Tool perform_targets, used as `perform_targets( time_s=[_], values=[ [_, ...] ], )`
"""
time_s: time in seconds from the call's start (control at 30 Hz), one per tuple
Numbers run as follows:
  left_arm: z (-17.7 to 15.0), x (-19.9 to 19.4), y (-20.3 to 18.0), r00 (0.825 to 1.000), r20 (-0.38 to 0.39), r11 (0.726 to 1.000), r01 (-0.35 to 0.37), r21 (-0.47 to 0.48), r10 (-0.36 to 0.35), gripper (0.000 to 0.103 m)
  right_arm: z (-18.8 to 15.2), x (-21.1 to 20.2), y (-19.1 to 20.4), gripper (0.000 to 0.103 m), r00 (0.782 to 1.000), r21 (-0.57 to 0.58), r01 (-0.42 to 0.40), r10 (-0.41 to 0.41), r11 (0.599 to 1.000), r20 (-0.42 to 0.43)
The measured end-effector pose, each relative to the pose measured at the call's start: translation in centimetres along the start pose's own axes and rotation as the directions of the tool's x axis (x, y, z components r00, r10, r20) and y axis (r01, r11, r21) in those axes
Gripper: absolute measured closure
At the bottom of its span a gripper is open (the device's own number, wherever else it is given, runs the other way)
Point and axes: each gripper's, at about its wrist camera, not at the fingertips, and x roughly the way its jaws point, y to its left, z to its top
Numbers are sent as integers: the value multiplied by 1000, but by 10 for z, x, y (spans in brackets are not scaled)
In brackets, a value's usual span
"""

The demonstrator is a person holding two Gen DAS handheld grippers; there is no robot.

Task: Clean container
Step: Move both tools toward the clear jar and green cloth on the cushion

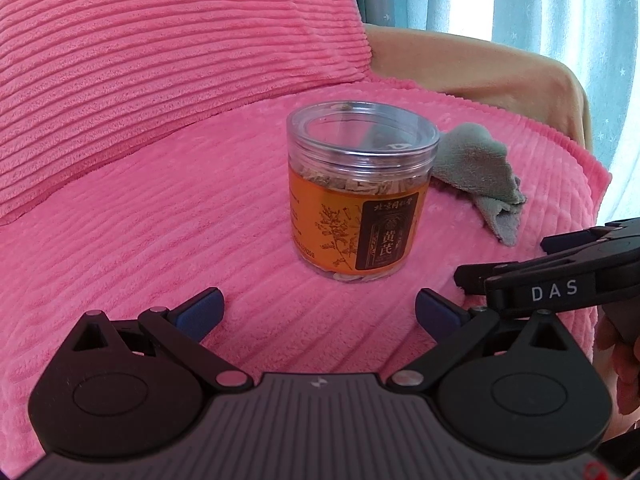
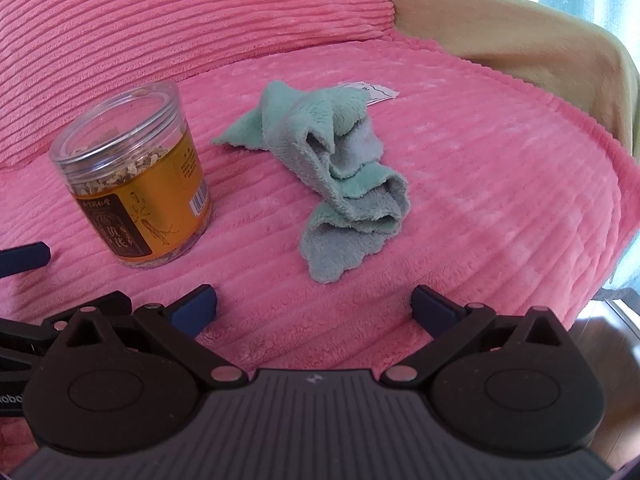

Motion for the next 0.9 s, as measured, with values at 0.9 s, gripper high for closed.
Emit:
perform_targets(
  time_s=[0.9],
  values=[
    [13,11,-7,1000,7,999,-26,25,26,1,9,-4,-24,1,999,3,37,-37,999,-6]
  ],
)
